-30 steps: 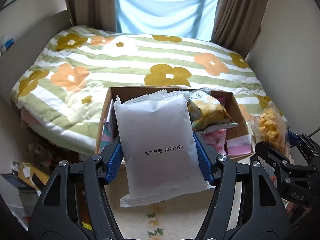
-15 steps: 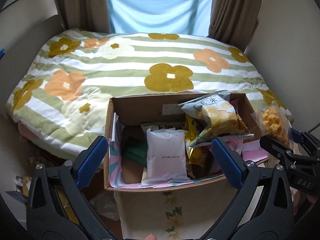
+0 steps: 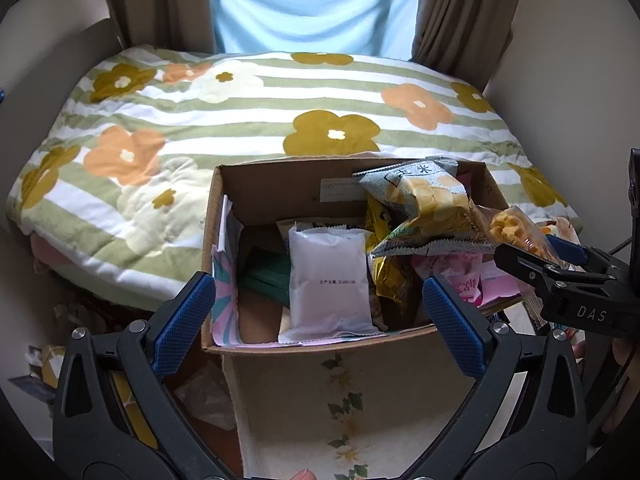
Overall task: Organize snacks
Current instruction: 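Place the white packet in the box with the left gripper while the right places the waffle bag in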
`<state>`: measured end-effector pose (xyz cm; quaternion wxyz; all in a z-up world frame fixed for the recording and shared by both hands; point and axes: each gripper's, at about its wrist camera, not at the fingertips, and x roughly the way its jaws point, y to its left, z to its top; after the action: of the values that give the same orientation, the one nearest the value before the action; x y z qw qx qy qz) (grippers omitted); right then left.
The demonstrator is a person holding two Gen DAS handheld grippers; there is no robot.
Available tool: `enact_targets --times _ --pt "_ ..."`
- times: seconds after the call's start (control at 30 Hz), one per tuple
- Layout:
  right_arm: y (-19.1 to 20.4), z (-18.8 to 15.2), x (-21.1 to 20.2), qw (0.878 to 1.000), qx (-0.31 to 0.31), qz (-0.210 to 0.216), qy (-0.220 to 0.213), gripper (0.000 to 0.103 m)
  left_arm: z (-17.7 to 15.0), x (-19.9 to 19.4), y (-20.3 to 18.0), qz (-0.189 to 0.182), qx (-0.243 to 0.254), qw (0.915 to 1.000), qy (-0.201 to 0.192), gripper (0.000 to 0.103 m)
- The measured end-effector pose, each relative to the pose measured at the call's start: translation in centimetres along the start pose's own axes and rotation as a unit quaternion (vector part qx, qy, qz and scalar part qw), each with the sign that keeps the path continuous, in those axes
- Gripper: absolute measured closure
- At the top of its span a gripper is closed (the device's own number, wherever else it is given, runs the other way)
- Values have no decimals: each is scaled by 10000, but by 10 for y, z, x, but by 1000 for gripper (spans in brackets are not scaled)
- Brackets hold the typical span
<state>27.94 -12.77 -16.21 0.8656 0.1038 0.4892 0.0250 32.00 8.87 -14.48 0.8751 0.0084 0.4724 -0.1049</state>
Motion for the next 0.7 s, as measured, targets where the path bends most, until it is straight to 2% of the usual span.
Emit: enact_targets --times 0.1,0.37,0.7 --pt "-2 -2 -4 9998 42 120 -140 2 -4 0 -3 -25 26 10000 48 0" --pt "9 14 -30 9966 -306 86 -757 2 -12 -14 -7 -28 43 10000 -31 0" --pt "-20 -21 -60 9985 -32 -81 -547 2 -19 -24 -24 -161 243 9996 -47 0"
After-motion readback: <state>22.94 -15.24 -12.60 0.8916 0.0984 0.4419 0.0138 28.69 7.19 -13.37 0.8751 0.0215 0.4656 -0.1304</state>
